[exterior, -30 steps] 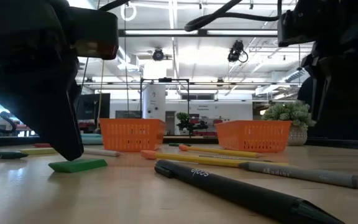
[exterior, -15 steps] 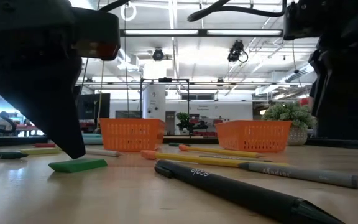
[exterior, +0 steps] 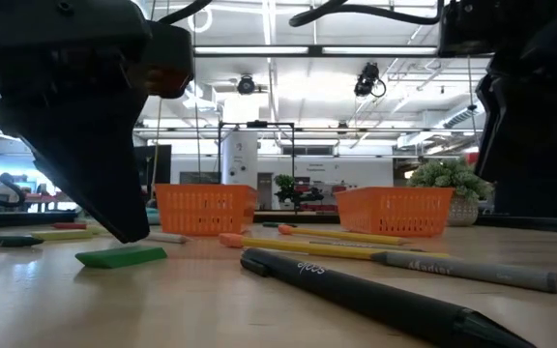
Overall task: Sort crayons/erasers/pens/pencils in bins
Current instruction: Put the green eraser into the top left orange bin
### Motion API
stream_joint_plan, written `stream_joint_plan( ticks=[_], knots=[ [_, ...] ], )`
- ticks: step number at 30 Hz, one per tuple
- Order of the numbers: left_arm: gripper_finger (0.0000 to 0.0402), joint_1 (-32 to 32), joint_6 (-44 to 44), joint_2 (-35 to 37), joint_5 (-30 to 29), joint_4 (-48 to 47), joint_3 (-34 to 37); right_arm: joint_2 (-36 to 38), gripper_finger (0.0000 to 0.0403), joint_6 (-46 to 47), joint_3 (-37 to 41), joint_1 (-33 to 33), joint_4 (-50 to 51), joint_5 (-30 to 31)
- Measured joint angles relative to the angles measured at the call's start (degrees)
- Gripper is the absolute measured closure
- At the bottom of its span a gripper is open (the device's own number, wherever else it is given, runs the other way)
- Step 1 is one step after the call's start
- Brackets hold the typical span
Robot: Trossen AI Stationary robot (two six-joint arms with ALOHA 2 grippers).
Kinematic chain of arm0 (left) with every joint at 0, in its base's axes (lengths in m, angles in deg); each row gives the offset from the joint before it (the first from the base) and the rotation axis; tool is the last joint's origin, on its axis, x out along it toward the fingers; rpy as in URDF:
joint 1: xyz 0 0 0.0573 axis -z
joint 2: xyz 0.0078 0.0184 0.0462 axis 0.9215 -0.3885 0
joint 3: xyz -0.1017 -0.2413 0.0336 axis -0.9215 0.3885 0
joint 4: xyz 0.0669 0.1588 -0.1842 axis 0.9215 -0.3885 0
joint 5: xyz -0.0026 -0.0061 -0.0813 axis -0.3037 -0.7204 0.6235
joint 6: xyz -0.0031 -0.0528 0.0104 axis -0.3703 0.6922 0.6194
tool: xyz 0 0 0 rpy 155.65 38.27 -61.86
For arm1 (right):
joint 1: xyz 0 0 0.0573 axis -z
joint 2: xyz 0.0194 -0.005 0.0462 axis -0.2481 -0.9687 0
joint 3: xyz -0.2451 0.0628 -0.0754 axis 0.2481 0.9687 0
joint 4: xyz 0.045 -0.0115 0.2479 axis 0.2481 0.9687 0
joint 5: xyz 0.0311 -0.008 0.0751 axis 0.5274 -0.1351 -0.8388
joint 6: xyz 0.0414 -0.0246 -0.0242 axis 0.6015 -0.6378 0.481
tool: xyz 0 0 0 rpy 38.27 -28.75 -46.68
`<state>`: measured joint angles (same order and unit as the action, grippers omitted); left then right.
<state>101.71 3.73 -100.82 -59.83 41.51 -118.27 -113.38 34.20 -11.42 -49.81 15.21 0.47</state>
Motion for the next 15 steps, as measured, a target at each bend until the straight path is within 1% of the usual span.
stream_joint_plan(
  ticks=[3, 6, 10, 15],
  knots=[
    [0.0210, 0.00, -0.10, 0.00, 1.17, -0.04, 0.00, 0.00, 0.0273, 0.00, -0.02, 0.00, 0.00, 0.27],
    [0.0209, 0.01, -0.35, -1.17, 2.75, 0.41, -0.02, 0.00, 0.0273, -0.02, -0.02, 0.00, 0.00, 0.27],
    [0.0193, 0.04, -0.63, -2.75, 3.01, 0.35, -0.28, 0.00, 0.0274, -0.28, -0.02, 0.00, 0.09, 0.29],
    [0.0174, -0.26, -0.91, -2.88, 2.52, 0.36, -0.21, 0.00, 0.0274, -0.46, -0.02, 0.00, 0.07, 0.29]
  ],
)
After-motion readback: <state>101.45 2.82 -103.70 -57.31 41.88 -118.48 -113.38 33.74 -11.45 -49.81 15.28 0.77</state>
